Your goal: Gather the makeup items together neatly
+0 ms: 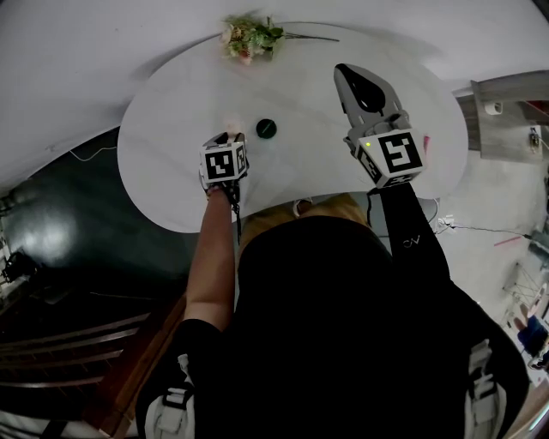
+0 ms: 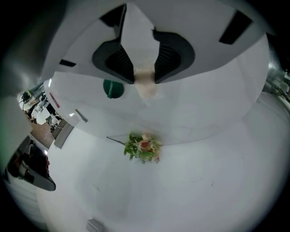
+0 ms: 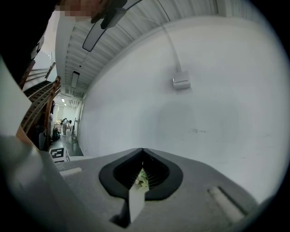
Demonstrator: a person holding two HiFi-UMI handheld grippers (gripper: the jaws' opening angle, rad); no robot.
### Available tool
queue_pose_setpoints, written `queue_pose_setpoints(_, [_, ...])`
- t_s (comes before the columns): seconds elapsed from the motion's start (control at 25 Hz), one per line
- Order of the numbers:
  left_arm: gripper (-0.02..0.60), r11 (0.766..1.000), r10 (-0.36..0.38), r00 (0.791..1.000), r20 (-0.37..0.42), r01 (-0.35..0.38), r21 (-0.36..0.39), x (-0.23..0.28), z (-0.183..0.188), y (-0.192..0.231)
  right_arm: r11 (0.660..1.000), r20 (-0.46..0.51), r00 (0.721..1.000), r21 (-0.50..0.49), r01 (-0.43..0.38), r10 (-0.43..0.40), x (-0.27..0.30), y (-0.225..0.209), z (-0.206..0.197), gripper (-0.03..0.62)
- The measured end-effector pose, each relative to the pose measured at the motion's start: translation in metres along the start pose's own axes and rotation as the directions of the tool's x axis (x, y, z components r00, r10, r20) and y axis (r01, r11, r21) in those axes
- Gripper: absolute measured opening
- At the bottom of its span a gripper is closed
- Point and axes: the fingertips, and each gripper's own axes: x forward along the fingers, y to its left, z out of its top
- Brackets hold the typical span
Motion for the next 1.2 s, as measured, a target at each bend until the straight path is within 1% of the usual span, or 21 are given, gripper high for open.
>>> queue_pose_setpoints(0.12, [0.155,1.0,-0.025,0.999,-0.048,0.025,-0.017,0.003,-0.013,-0.002,1.0,0.002,1.0,-0.003,-0.005,0.005,0.0,0.001,0.001,0.006])
queue_pose_setpoints(0.16, [0.169,0.999,-0.037,0.998,-0.057,0.036,-0.023,0.005,-0.016,-0.003,1.0,0.002,1.0,-0.002,-0.005,0.005,0.0,0.001,0.001,0.006])
queue_pose_setpoints(0.2, [0.19,0.999,-0.043,0.997,-0.058,0.042,-0.027,0.005,-0.018,-0.003,1.0,0.001,1.0,0.0,-0.006,0.006,0.0,0.002,0.0,0.006])
queue_pose_setpoints(0.28, [0.207,0.999,-0.042,0.998,-0.046,0.041,-0.025,0.005,-0.017,-0.002,1.0,0.002,1.0,-0.007,-0.016,0.016,0.002,0.005,0.0,0.005])
queue_pose_setpoints(0.44, [0.212,0.999,-0.039,0.999,-0.014,0.039,-0.024,-0.002,-0.012,0.001,1.0,0.004,1.0,-0.007,-0.029,0.029,0.005,0.009,0.001,0.006])
queue_pose_setpoints(0.52, [0.212,0.999,-0.045,0.999,0.015,0.046,-0.028,-0.01,-0.005,0.002,0.999,0.008,0.999,-0.008,-0.032,0.033,0.005,0.01,0.002,0.005])
queue_pose_setpoints(0.6, [0.212,0.998,-0.051,0.996,0.067,0.053,-0.029,-0.023,0.01,0.003,0.999,0.015,0.999,-0.01,-0.034,0.034,0.007,0.011,0.005,0.005])
queue_pose_setpoints(0.68, [0.212,0.998,-0.056,0.988,0.145,0.061,-0.029,-0.04,0.029,0.005,0.999,0.022,0.999,-0.009,-0.037,0.038,0.009,0.012,0.007,0.006])
queue_pose_setpoints(0.72, [0.212,0.998,-0.059,0.979,0.193,0.065,-0.025,-0.05,0.039,0.006,0.999,0.026,0.999,-0.009,-0.04,0.04,0.009,0.013,0.007,0.006])
queue_pose_setpoints(0.8, [0.212,0.998,-0.064,0.952,0.299,0.068,-0.003,-0.074,0.063,0.007,0.999,0.035,0.998,-0.008,-0.046,0.046,0.011,0.015,0.01,0.006])
queue_pose_setpoints(0.88, [0.212,0.997,-0.074,0.909,0.409,0.071,0.022,-0.103,0.09,0.006,0.999,0.045,0.998,-0.001,-0.05,0.05,0.013,0.017,0.013,0.006])
queue_pose_setpoints(0.96, [0.212,0.997,-0.082,0.855,0.512,0.073,0.037,-0.134,0.115,0.004,0.998,0.052,0.997,0.006,-0.056,0.055,0.015,0.02,0.016,0.005])
queue_pose_setpoints(1.04, [0.212,0.997,-0.077,0.795,0.602,0.054,0.056,-0.166,0.137,0.001,0.998,0.064,0.996,0.013,-0.058,0.057,0.017,0.022,0.02,0.006])
queue_pose_setpoints(1.12, [0.212,0.996,-0.054,0.734,0.677,-0.007,0.087,-0.194,0.156,-0.001,0.999,0.094,0.995,0.016,-0.043,0.041,0.017,0.021,0.027,0.006])
queue_pose_setpoints(1.16, [0.212,0.993,-0.04,0.709,0.704,-0.047,0.104,-0.204,0.162,-0.002,0.999,0.112,0.993,0.017,-0.029,0.027,0.017,0.019,0.031,0.006])
queue_pose_setpoints(1.2, [0.212,0.989,-0.028,0.692,0.722,-0.085,0.12,-0.211,0.167,-0.002,1.0,0.126,0.992,0.02,-0.016,0.014,0.016,0.017,0.034,0.005])
